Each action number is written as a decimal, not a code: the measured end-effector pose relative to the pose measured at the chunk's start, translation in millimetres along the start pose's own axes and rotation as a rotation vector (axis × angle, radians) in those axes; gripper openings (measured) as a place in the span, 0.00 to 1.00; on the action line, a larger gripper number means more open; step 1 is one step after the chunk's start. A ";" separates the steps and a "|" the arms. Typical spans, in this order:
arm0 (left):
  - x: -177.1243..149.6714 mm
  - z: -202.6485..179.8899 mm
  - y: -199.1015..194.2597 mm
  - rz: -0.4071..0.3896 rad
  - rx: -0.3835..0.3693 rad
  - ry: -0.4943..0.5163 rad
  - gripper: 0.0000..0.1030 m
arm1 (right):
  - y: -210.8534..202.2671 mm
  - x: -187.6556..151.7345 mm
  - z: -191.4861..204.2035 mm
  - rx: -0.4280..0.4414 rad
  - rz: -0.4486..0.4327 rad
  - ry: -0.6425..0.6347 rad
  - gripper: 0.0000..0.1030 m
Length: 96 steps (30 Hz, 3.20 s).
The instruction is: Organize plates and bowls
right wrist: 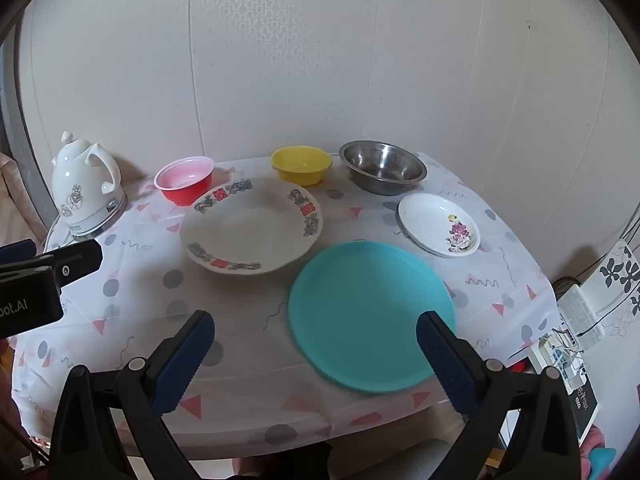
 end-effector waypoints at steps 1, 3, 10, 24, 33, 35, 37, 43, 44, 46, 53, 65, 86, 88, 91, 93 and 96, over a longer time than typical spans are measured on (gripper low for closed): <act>0.3 -0.3 -0.3 -0.001 0.000 0.002 1.00 | 0.7 -0.1 -0.3 -0.001 0.001 0.000 1.00; -2.0 -5.0 0.2 -0.001 0.007 0.014 1.00 | -3.7 -5.1 -4.3 0.000 0.001 0.003 1.00; -0.7 -14.8 -4.4 -0.002 -0.007 0.012 1.00 | -12.6 -7.8 -7.5 -0.013 -0.005 0.017 1.00; -2.7 -25.3 2.4 0.017 -0.028 0.031 1.00 | -10.7 -9.8 -22.7 -0.043 -0.004 0.051 1.00; -3.8 -22.5 5.5 0.026 -0.031 0.029 1.00 | -9.1 -9.3 -23.7 -0.048 -0.006 0.064 1.00; -3.5 -22.1 7.0 0.029 -0.032 0.030 1.00 | -8.5 -8.8 -23.0 -0.050 -0.006 0.065 1.00; -3.5 -21.5 7.4 0.031 -0.034 0.031 1.00 | -8.0 -8.4 -22.8 -0.048 -0.004 0.065 1.00; -3.9 -19.4 8.5 0.036 -0.031 0.029 1.00 | -6.2 -7.8 -19.3 -0.047 0.003 0.068 1.00; -4.0 -18.8 8.7 0.037 -0.032 0.028 1.00 | -6.2 -7.5 -19.5 -0.048 0.003 0.067 1.00; -4.4 -17.8 8.8 0.038 -0.033 0.027 1.00 | -6.6 -7.2 -19.4 -0.050 0.000 0.068 1.00; -4.0 -14.9 9.8 0.040 -0.034 0.023 1.00 | -5.9 -6.5 -21.9 -0.063 0.002 0.078 1.00; -3.7 -12.2 13.6 0.047 -0.035 0.022 1.00 | -3.2 -5.7 -19.8 -0.072 0.002 0.080 1.00; -1.5 -8.3 19.7 0.057 -0.050 0.021 1.00 | 2.4 -5.0 -19.8 -0.082 0.024 0.092 1.00; -1.3 -9.0 20.2 0.058 -0.052 0.023 1.00 | 2.5 -5.3 -20.4 -0.085 0.026 0.094 1.00; -1.4 -9.5 21.6 0.063 -0.057 0.025 1.00 | 2.5 -5.4 -20.8 -0.087 0.028 0.096 1.00; -1.8 -9.4 22.1 0.067 -0.061 0.025 1.00 | 3.1 -5.6 -20.8 -0.088 0.032 0.096 1.00; -1.9 -8.5 24.7 0.075 -0.060 0.021 1.00 | 5.0 -6.3 -21.3 -0.090 0.040 0.100 1.00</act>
Point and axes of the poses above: each gripper's, at about its wrist camera, not at the fingertips, and y roughly the way its jaws point, z to its left, x to its top, the point moved 1 cm from there along y, roughly the way its jaws point, and after that the axes turned 13 degrees about -z, right-handed, at the moved point
